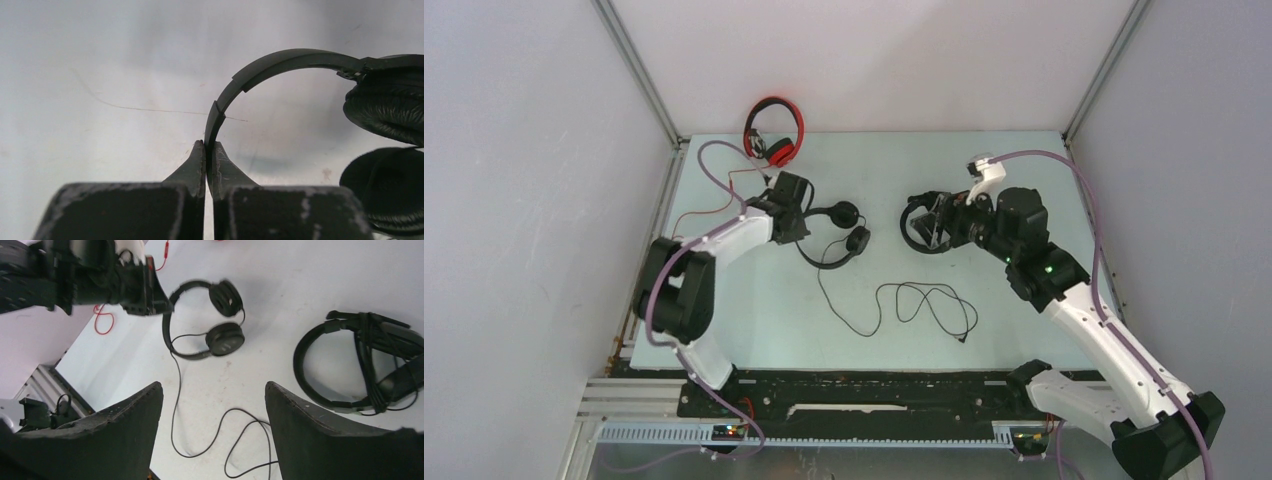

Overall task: Wrap the headphones
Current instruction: Pick up the headphones from the center of the board, then wrap the headphones cable around the headphones.

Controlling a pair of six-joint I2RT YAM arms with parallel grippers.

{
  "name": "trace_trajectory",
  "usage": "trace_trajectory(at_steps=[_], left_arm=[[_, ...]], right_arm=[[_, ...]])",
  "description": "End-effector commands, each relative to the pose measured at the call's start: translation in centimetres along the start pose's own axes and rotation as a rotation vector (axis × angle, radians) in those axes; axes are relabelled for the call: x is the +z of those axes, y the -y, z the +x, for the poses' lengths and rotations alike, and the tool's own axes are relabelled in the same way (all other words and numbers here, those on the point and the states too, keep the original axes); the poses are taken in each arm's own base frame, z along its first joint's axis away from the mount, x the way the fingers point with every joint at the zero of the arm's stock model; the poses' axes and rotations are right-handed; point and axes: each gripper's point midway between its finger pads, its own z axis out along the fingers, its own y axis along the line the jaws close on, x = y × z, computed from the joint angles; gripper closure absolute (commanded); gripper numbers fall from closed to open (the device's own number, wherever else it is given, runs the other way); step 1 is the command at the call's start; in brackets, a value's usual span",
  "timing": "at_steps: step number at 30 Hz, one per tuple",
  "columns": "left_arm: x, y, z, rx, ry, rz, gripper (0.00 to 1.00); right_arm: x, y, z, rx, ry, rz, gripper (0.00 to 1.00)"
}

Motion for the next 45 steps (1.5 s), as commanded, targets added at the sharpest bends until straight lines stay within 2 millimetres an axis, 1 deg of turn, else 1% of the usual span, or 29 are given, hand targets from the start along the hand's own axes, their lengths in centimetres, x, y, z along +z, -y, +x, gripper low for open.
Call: trace_trajectory(at_steps=[1, 5, 7, 8, 11, 15, 17, 18, 22, 24, 26, 29, 32, 34, 35, 38, 41, 45], left_arm=[[-8.9, 0.6, -9.2, 0.031, 0.300, 0.041, 1.00], [-13.9, 0.2, -11.6, 0.072, 0.439, 0.054, 1.00], [-16.3, 0.2, -12.6, 0.085, 0.505, 0.081, 1.00], [-17.9, 0.1, -13.1, 0.090, 0.544, 0.092, 1.00], [-21.2, -0.2, -14.2, 0.101, 0.630, 0.098, 1.00], [-24.2, -0.9, -15.2, 0.076, 0.701, 0.107, 1.00], [-25.3, -0.8, -15.4, 0.058, 0.721, 0.138, 1.00], [-25.9, -0.6, -15.5, 0.049, 0.730, 0.164, 1.00], [-27.8, 0.5, -15.6, 0.019, 0.738, 0.264, 1.00], [-28.5, 1.0, -15.7, 0.007, 0.737, 0.305, 1.00], [-29.2, 1.4, -15.6, -0.003, 0.736, 0.343, 1.00], [-30.1, 2.0, -15.7, -0.016, 0.730, 0.387, 1.00], [-30.6, 2.5, -15.6, -0.021, 0.725, 0.426, 1.00], [-30.9, 2.9, -15.6, -0.029, 0.723, 0.449, 1.00], [-31.0, 3.0, -15.5, -0.032, 0.720, 0.459, 1.00], [-31.2, 3.5, -15.4, -0.041, 0.712, 0.492, 1.00], [-31.3, 4.0, -15.3, -0.050, 0.702, 0.516, 1.00], [-31.4, 4.4, -15.2, -0.058, 0.689, 0.543, 1.00]], right_arm=[[0.1, -2.6, -2.8, 0.038, 0.076, -0.079, 0.23], [0.5, -5.3, -3.1, 0.056, 0.077, -0.205, 0.23], [0.9, -6.8, -2.9, 0.019, 0.084, -0.245, 0.22], [1.1, -7.4, -2.7, -0.007, 0.088, -0.252, 0.21], [1.3, -9.8, -2.7, -0.054, 0.156, -0.325, 0.18], [1.2, -12.1, -2.6, -0.065, 0.248, -0.399, 0.18], [1.8, -12.5, -2.0, -0.101, 0.274, -0.392, 0.17], [2.2, -12.7, -1.4, -0.119, 0.275, -0.389, 0.16], [3.1, -14.0, 0.9, -0.212, 0.297, -0.479, 0.15], [3.2, -14.2, 0.8, -0.225, 0.344, -0.494, 0.15], [3.9, -14.0, 0.8, -0.238, 0.364, -0.486, 0.15], [5.5, -14.1, 1.9, -0.276, 0.362, -0.503, 0.14], [6.8, -15.0, 3.2, -0.313, 0.363, -0.570, 0.12], [7.6, -15.4, 3.3, -0.318, 0.394, -0.584, 0.12], [8.2, -15.3, 3.7, -0.321, 0.393, -0.577, 0.12], [10.0, -14.9, 3.8, -0.336, 0.413, -0.526, 0.10], [11.4, -14.8, 3.7, -0.349, 0.415, -0.500, 0.11], [13.3, -14.2, 4.4, -0.352, 0.401, -0.460, 0.11]])
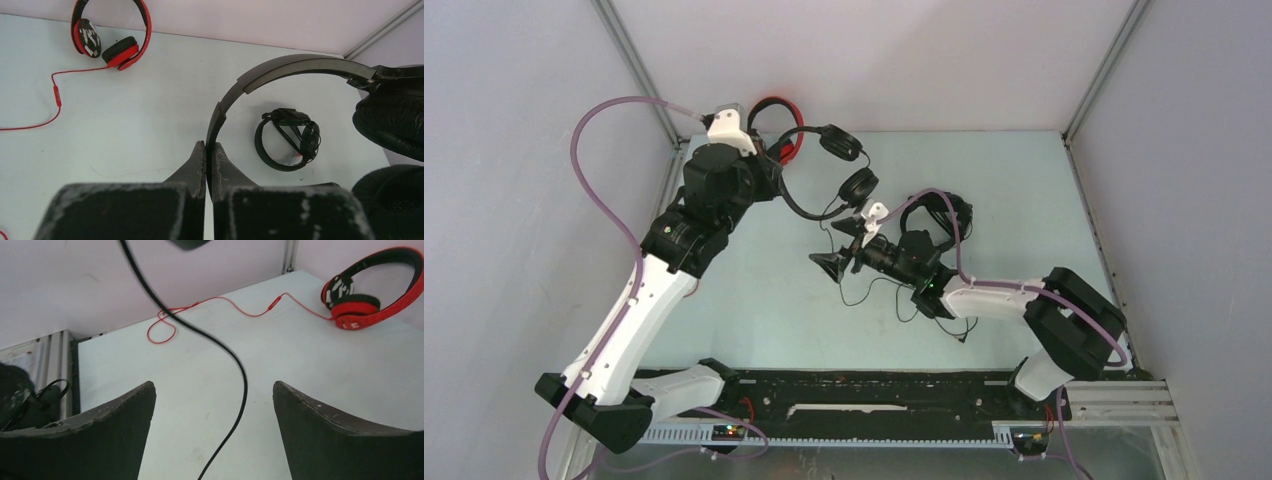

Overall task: Wrap the headphones
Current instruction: Wrap the headphones cable around the headphones.

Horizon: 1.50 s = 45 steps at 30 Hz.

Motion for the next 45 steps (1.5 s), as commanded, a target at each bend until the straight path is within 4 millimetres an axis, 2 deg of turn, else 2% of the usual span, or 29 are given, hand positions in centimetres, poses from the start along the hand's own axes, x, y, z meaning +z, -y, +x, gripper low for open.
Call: trace_trajectory(at_steps=[1, 5, 9, 11, 12, 16, 19, 23, 26, 28, 30, 33, 34, 35, 36, 37, 41, 45], left_arm=[[-2.0, 2.8, -4.6, -0.098, 0.114, 0.113, 1.00], [-2.2, 3.3, -4.4, -0.112, 0.107, 0.146, 1.00], [-2.0, 3.5, -4.4, -0.111, 0.106, 0.152, 1.00], [-2.1, 3.8, -4.7, -0.115, 0.115, 0.169, 1.00], [-2.3, 4.0, -4.9, -0.119, 0.118, 0.178, 1.00], [-2.6, 3.9, -5.4, -0.112, 0.114, 0.168, 1.00], [-2.8, 2.7, -5.5, -0.097, 0.120, 0.108, 1.00], [-3.2, 1.3, -5.8, -0.078, 0.158, 0.048, 1.00], [-3.6, 1.8, -6.1, -0.090, 0.164, 0.077, 1.00], [-3.7, 2.4, -6.3, -0.105, 0.161, 0.108, 1.00], [-3.8, 2.7, -6.4, -0.116, 0.159, 0.123, 1.00], [-3.8, 2.7, -6.5, -0.114, 0.163, 0.118, 1.00], [-3.7, 2.4, -6.5, -0.105, 0.165, 0.104, 1.00], [-3.7, 2.1, -6.6, -0.094, 0.170, 0.087, 1.00], [-3.5, 1.6, -6.7, -0.081, 0.172, 0.063, 1.00], [-3.5, 1.1, -7.0, -0.064, 0.181, 0.035, 1.00], [-2.8, -1.1, -7.5, 0.008, 0.178, -0.080, 1.00], [-2.2, -2.5, -7.4, 0.059, 0.175, -0.149, 1.00]], right_arm=[[2.0, 1.1, -3.3, -0.070, 0.127, 0.044, 0.11], [2.4, 0.8, -1.9, -0.060, 0.102, 0.015, 0.15], [2.4, 0.1, -0.6, -0.032, 0.053, -0.019, 0.39], [2.3, 0.1, 0.0, -0.022, 0.035, -0.025, 0.43], [2.4, 0.1, 0.3, -0.015, 0.035, -0.026, 0.43], [2.6, 0.2, 0.7, -0.016, 0.039, -0.021, 0.30], [1.8, 0.6, 0.1, -0.021, 0.057, 0.023, 0.29], [0.5, 0.2, -1.0, -0.024, 0.086, 0.015, 0.29], [0.5, -0.5, -1.1, -0.029, 0.086, -0.020, 0.25], [0.6, -0.6, -1.2, -0.017, 0.098, -0.029, 0.26], [0.7, -0.7, -1.1, -0.006, 0.095, -0.032, 0.36], [0.5, -1.5, -1.0, -0.004, 0.074, -0.071, 0.59], [0.3, -1.7, -0.7, 0.002, 0.054, -0.084, 0.68], [0.0, -2.1, -0.7, 0.011, 0.044, -0.098, 0.81], [-0.5, -2.6, -0.7, 0.023, 0.031, -0.115, 0.88], [-1.1, -3.1, -1.0, 0.030, 0.020, -0.134, 1.00], [-3.8, -3.9, -2.1, 0.063, -0.034, -0.123, 1.00], [-6.6, -4.7, -3.7, 0.062, -0.038, -0.123, 1.00]])
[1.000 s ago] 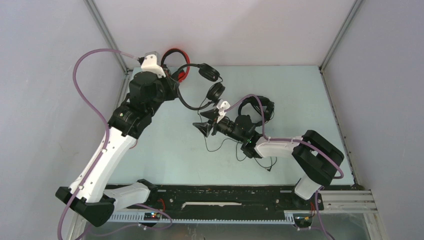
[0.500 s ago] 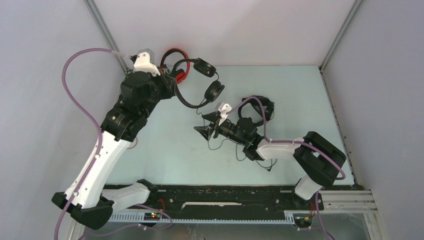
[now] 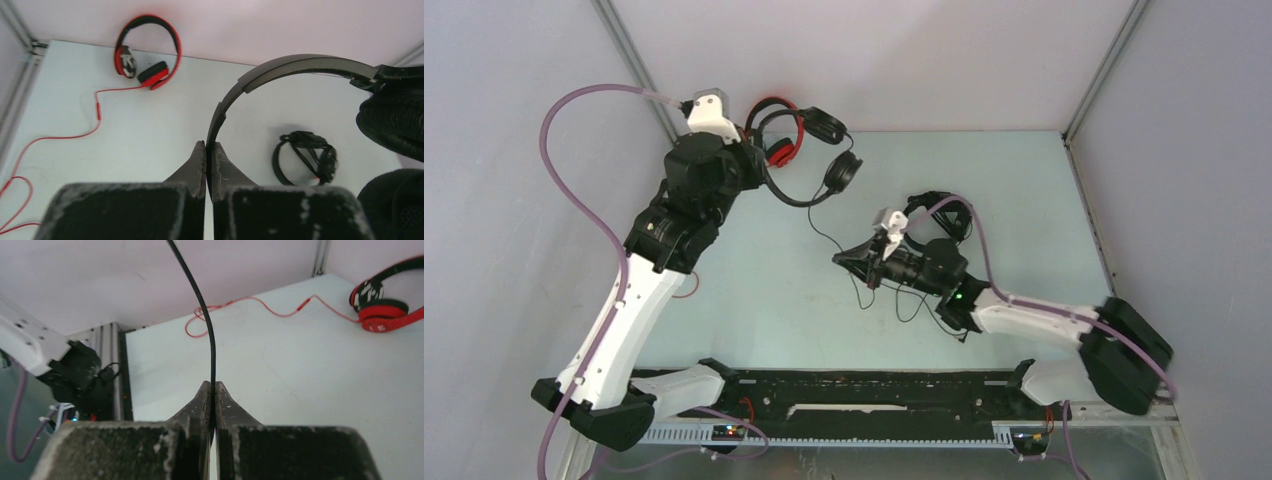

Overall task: Wrap the headphones
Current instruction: Wrap the headphones cable around the headphones.

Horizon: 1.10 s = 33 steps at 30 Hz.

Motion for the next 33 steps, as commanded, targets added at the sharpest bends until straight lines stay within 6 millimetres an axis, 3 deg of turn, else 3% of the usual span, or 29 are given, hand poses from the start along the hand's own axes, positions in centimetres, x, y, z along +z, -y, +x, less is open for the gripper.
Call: trace_trajectory(at_steps=[1, 6, 10, 13, 18, 22, 27, 33], left_arm=[[-0.3, -1.5, -3.4, 0.053, 0.097, -0.085, 1.00], [0.5, -2.5, -3.0, 0.128, 0.082, -0.140, 1.00], [1.3, -2.8, -2.1, 0.192, 0.046, -0.157, 1.00], [1.4, -2.6, -1.0, 0.236, 0.004, -0.125, 1.00], [0.8, -0.2, -0.1, 0.223, -0.033, 0.030, 1.00], [-0.2, 1.0, 0.2, 0.244, -0.054, 0.119, 1.00], [-1.0, -0.5, 0.0, 0.270, -0.041, 0.062, 1.00], [-1.2, -1.3, -1.0, 0.258, -0.026, 0.010, 1.00]], right_arm=[[-2.9, -2.1, -1.8, 0.003, -0.012, -0.038, 1.00], [-4.9, -4.1, -5.3, -0.061, 0.052, -0.084, 1.00], [-6.7, -3.8, -8.8, -0.087, 0.144, -0.020, 1.00], [-7.8, -3.0, -10.3, -0.102, 0.180, 0.045, 1.00], [-9.0, -1.6, -10.1, -0.113, 0.160, 0.135, 1.00], [-10.2, 1.0, -9.4, -0.109, 0.127, 0.283, 1.00], [-12.8, 5.9, -8.5, -0.133, 0.081, 0.515, 1.00], [-16.3, 10.4, -7.6, -0.004, 0.096, 0.722, 1.00]])
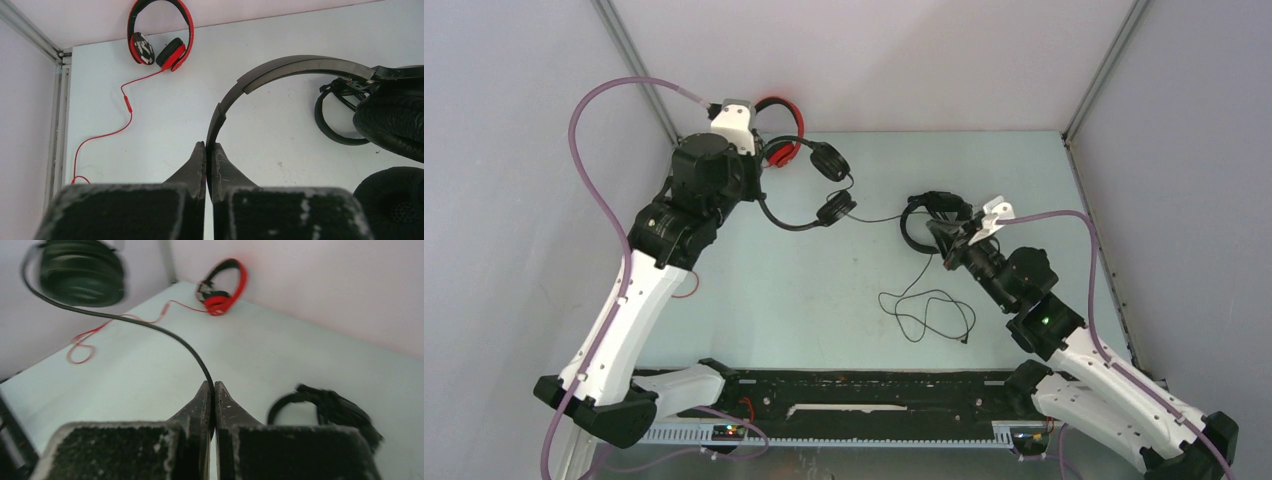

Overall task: Wrap the headphones
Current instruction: Wrap the headphones cable around the headphones.

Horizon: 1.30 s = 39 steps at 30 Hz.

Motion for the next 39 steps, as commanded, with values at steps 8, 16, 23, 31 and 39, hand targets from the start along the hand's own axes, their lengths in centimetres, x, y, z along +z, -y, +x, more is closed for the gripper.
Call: trace_trajectory(at_steps=[8, 16, 23, 31, 39], left_arm=[[-2.6, -0.8, -4.4, -0.020, 0.114, -0.010, 1.00], [-3.5, -2.3, -4.3, 0.032, 0.110, -0.075, 1.00], [-3.6, -2.1, -3.6, 0.113, 0.048, -0.044, 1.00], [-5.8, 5.4, -5.7, -0.036, 0.126, 0.368, 1.00], [-7.5, 10.2, -6.6, -0.146, 0.140, 0.649, 1.00]], right_arm=[[-1.0, 6.9, 3.1, 0.148, -0.073, 0.316, 1.00], [-0.5, 8.1, 3.6, 0.174, -0.068, 0.365, 1.00], [-0.2, 7.4, 2.6, 0.172, -0.033, 0.309, 1.00], [2.1, 4.2, 2.1, 0.193, 0.005, 0.108, 1.00], [3.7, 1.0, 0.7, 0.217, 0.075, -0.057, 1.00]])
